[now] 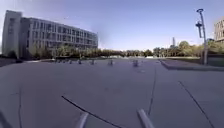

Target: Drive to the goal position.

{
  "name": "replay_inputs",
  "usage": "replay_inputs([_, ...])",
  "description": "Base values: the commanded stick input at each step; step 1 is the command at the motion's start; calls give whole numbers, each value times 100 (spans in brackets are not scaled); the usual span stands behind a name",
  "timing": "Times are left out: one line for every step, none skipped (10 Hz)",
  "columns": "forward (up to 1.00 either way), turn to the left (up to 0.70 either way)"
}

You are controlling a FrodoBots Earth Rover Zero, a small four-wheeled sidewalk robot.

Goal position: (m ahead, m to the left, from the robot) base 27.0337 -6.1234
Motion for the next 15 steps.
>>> replay_inputs([100,0])
replay_inputs([100,0])
replay_inputs([100,0])
replay_inputs([100,0])
replay_inputs([100,0])
replay_inputs([100,0])
replay_inputs([100,0])
replay_inputs([100,0])
replay_inputs([100,-18])
replay_inputs([100,-27])
replay_inputs([100,-27])
replay_inputs([100,-27])
replay_inputs([100,-12])
replay_inputs([100,0])
replay_inputs([100,0])
